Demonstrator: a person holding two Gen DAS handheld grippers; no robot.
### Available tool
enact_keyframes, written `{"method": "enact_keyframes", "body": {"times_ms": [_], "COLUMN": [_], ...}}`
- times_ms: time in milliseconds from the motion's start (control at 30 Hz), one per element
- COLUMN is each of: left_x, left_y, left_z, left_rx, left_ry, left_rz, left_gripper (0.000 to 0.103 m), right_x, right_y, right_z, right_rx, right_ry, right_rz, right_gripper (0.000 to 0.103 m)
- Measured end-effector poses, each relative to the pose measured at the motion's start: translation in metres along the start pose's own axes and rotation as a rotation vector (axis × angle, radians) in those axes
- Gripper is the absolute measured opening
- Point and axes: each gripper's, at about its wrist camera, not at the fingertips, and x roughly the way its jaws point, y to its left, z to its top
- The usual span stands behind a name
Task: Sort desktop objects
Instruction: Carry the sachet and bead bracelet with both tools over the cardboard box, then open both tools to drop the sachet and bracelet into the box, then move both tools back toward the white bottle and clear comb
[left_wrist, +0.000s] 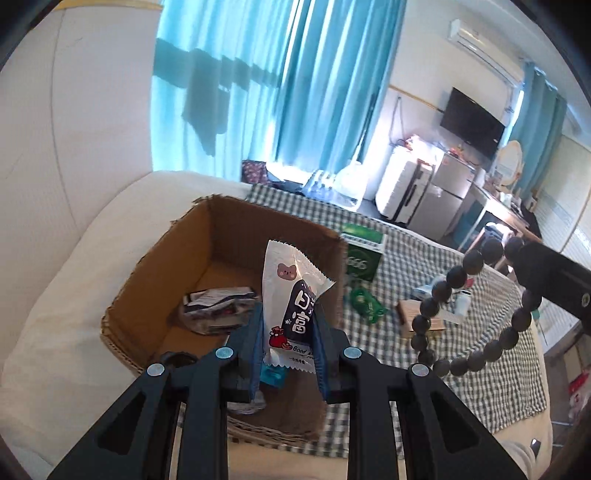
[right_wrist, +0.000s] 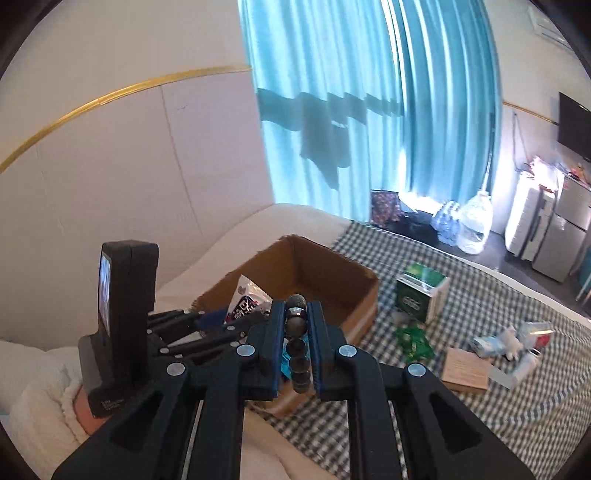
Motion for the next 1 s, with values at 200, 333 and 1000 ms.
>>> {"method": "enact_keyframes", "body": {"times_ms": [200, 333, 1000], "left_x": [0.028, 0.042, 0.030], "left_y": [0.031, 0.042, -0.033], "left_z": [-0.011, -0.019, -0.036], "left_rx": [-0.028, -0.041, 0.043], "left_ry": [0.064, 0.104, 0.046], "left_rz": [0.038, 0.023, -0.002], "left_gripper": [0.023, 0.034, 0.101], "right_x": [0.063, 0.090, -0.027], "right_y": [0.011, 0.013, -0.156], "right_z": [0.006, 0.007, -0.101], "right_rx": [0.009, 0.023, 0.318], "right_ry": [0.087, 0.120, 0.000], "right_rz": [0.054, 0.080, -0.265], "right_gripper": [0.012, 0.013, 0.074]}}
